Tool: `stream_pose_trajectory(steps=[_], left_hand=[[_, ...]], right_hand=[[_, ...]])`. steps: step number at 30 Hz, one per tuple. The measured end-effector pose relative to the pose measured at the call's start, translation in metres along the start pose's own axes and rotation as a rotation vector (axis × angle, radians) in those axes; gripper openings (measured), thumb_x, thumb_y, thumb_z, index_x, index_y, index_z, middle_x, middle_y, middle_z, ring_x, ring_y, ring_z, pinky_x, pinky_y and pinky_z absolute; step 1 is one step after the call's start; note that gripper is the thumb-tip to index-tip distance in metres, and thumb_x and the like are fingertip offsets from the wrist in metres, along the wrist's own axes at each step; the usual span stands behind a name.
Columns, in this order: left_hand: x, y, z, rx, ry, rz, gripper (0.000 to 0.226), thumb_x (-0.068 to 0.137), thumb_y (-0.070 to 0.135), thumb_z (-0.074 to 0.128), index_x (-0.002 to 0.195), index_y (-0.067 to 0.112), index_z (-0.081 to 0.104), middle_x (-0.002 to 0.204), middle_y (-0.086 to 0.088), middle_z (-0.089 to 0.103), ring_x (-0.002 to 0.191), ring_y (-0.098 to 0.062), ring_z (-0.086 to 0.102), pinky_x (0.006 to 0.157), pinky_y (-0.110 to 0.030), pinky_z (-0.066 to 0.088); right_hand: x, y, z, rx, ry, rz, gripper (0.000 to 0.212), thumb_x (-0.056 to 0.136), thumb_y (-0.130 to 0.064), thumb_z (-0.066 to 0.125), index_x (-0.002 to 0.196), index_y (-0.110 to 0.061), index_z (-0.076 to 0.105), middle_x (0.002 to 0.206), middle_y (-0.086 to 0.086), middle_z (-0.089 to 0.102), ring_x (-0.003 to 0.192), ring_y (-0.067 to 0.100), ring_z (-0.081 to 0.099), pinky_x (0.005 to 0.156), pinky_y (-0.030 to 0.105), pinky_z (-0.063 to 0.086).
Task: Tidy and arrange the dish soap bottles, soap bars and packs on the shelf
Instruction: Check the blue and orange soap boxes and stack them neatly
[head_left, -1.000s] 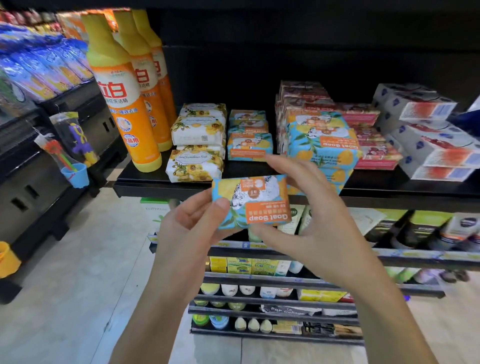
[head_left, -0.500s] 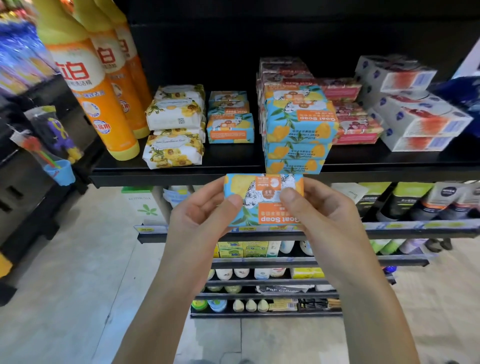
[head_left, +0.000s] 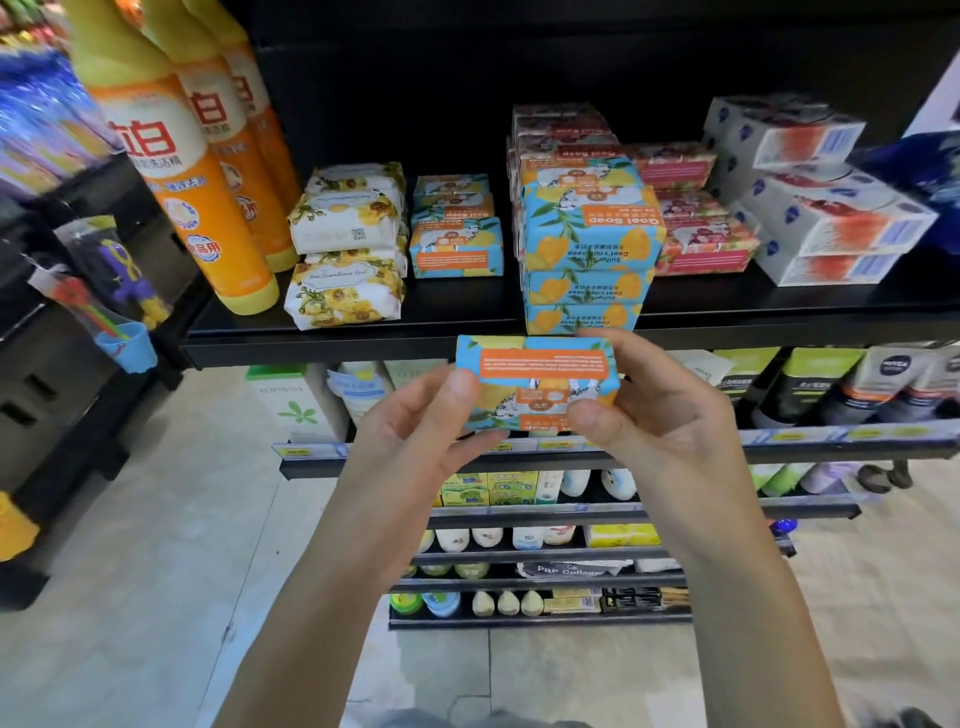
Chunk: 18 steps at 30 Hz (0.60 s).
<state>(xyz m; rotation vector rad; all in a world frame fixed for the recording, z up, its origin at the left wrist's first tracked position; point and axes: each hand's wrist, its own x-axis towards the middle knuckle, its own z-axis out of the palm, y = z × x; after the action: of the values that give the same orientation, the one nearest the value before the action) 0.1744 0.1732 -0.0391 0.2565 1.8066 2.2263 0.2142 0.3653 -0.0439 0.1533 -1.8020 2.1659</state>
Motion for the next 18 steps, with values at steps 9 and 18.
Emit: stream_pose_trajectory(steps=[9,18], left_hand=[[-0.0011,0.0034,0.0007,-0.081,0.016,0.001,0.035,0.088,0.04,0.07,0.107,0.011,0.078,0.115,-0.013,0.076,0.116,-0.026,0.07,0.098,-0.036,0.057],[-0.0007,-0.0043,0.0087,-0.065,0.047,-0.017,0.057,0.085,0.033,0.074,0.133,0.004,0.062,0.116,-0.009,0.076,0.115,-0.02,0.071,0.1,-0.037,0.056]], right_hand=[[-0.0024,0.0027,-0.0043,0.002,-0.074,0.003,0.055,0.079,-0.018,0.085,0.13,-0.019,0.065,0.13,0.007,0.068,0.126,0.028,0.06,0.095,0.033,0.055],[-0.0077,0.0067,-0.006,-0.063,0.066,0.271,0.075,0.069,-0.066,0.08,0.127,-0.019,0.068,0.122,0.009,0.071,0.105,0.022,0.073,0.106,0.049,0.051]])
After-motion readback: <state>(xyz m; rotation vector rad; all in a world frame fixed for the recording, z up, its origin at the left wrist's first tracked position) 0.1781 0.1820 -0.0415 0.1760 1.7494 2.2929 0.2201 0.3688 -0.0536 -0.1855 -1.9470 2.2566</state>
